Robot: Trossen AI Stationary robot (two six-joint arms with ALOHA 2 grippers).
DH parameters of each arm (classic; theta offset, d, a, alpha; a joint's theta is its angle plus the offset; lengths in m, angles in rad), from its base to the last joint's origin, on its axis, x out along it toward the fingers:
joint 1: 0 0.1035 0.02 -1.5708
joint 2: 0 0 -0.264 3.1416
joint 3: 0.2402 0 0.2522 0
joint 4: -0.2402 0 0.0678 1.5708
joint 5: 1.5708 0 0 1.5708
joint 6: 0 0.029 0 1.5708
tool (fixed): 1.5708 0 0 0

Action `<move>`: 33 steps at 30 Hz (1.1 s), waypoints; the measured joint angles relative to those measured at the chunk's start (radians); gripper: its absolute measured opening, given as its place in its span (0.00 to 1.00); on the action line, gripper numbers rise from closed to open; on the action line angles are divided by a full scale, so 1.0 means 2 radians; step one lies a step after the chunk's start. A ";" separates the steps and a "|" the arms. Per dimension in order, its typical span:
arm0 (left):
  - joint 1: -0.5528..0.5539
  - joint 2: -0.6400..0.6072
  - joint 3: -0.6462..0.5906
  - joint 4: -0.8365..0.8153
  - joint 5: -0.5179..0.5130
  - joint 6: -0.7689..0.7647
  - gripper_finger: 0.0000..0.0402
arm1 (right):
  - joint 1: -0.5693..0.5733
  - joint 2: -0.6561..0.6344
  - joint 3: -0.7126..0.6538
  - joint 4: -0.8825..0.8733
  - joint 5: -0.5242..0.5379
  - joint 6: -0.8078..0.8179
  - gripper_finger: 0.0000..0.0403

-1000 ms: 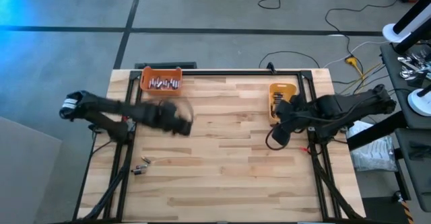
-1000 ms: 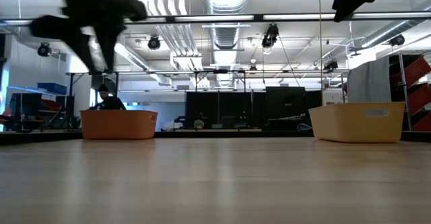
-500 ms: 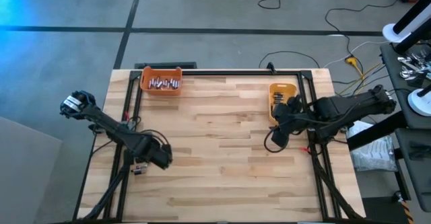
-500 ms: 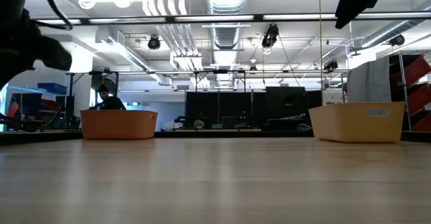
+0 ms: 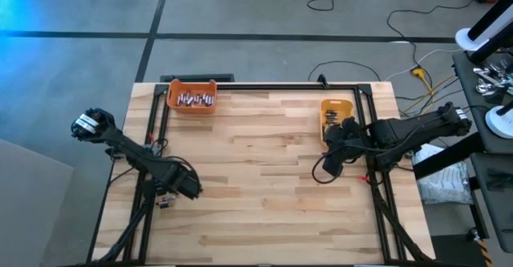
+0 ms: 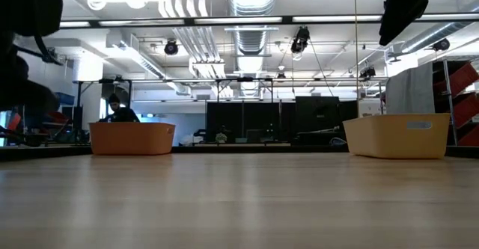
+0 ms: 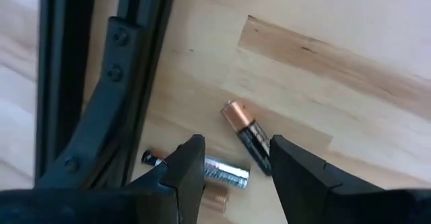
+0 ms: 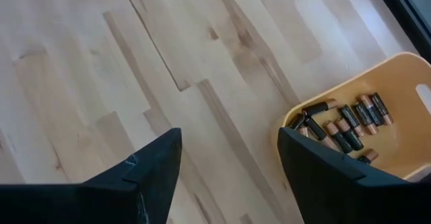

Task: Sort batteries
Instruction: Put the black battery into the yellow bin

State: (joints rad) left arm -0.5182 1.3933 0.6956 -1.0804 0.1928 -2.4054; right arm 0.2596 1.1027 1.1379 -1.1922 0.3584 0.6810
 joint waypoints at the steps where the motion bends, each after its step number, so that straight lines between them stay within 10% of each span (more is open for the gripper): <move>1: 0.000 0.000 -0.007 0.009 0.000 0.000 0.36 | 0.000 0.000 0.000 0.000 0.000 0.000 0.60; 14: 0.016 -0.001 -0.058 0.091 -0.010 0.020 0.36 | 0.000 0.000 -0.001 0.005 0.000 0.009 0.59; 25: 0.032 0.010 -0.047 0.116 -0.053 0.033 0.08 | 0.000 0.000 -0.001 0.043 0.000 0.005 0.57; 33: 0.048 0.012 -0.036 0.248 -0.191 0.073 0.06 | 0.000 0.000 -0.001 0.056 0.000 0.007 0.56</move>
State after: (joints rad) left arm -0.4213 1.4183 0.6233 -0.5853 -0.1900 -2.2595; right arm 0.2596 1.1026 1.1366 -1.0802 0.3584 0.6956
